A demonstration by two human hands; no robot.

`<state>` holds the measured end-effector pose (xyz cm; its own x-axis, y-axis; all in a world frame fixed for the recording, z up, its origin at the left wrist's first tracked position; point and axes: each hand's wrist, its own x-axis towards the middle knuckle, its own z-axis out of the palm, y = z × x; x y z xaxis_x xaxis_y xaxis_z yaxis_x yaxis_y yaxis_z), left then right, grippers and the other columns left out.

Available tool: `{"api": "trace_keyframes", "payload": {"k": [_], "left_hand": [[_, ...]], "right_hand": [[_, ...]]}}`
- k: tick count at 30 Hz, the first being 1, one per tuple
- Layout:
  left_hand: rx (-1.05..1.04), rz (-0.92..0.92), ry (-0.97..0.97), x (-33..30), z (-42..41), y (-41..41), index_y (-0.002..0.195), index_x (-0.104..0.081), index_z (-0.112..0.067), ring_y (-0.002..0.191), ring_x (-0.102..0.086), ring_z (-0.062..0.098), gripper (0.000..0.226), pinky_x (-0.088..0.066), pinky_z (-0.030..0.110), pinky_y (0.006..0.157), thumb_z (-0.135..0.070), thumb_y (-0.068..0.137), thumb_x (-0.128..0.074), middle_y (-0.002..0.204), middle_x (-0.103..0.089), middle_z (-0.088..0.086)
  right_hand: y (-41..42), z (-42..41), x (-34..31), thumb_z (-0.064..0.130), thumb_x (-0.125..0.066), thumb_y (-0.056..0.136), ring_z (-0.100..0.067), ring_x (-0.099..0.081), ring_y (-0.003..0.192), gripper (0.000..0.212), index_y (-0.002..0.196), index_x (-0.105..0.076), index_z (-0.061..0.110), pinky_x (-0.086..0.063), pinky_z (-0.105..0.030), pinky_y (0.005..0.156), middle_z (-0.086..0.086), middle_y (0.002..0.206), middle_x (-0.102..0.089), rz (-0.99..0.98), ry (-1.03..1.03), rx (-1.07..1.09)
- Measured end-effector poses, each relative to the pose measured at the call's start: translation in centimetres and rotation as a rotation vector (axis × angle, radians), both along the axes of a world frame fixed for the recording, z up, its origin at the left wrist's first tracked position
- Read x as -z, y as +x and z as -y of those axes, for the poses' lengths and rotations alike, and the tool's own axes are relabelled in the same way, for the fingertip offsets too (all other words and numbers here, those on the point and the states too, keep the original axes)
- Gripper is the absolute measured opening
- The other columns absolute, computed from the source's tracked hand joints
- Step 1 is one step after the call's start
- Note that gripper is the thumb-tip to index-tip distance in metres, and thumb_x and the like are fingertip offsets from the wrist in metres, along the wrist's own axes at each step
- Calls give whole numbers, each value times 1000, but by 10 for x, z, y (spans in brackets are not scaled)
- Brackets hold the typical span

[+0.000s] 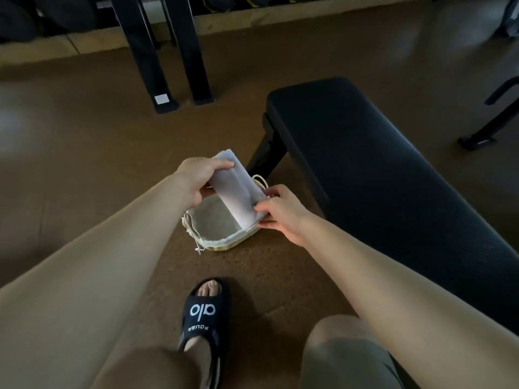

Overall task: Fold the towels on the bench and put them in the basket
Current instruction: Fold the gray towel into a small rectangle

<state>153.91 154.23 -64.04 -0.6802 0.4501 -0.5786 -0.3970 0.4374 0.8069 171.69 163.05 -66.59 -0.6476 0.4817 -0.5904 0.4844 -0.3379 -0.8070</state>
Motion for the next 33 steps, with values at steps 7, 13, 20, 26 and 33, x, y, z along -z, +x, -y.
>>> {"api": "trace_keyframes", "payload": {"k": [7,13,20,26,33], "left_hand": [[93,-243,-187,120,-49,-67,99,-72,-15,92,-70,23,35,-61,40,84,-35,74,-86,102,-72,8],[123,-306,-265,219,-95,-95,125,-61,-17,99,-60,20,53,-49,29,81,-34,79,-82,111,-62,1],[105,-287,-266,294,-115,-90,135,-51,-11,103,-59,16,64,-49,29,82,-39,84,-77,113,-59,0],[101,-331,-319,312,-117,-80,145,-38,-8,122,-58,27,67,-42,27,84,-41,94,-67,134,-56,12],[381,-521,-548,325,-119,-74,140,-46,-13,135,-44,36,50,-40,45,106,-47,104,-45,148,-43,18]], "right_hand": [[-72,-26,97,9,-54,95,-21,-59,92,29,112,-43,30,-48,-33,66,-5,107,-55,180,402,-59],[-107,-52,186,14,-49,98,-27,-66,101,24,115,-40,28,-54,-49,93,-5,117,-60,338,647,-211],[-119,-64,242,33,-57,94,-26,-59,122,55,144,-37,20,-32,-41,103,-5,116,-73,558,1248,-503],[-133,-63,263,44,-62,94,-24,-61,111,50,130,-46,13,-30,-41,104,-2,99,-75,650,1378,-651],[-143,-63,265,34,-60,98,-26,-54,113,41,129,-46,11,-37,-38,98,-7,115,-65,753,1493,-858]]}}
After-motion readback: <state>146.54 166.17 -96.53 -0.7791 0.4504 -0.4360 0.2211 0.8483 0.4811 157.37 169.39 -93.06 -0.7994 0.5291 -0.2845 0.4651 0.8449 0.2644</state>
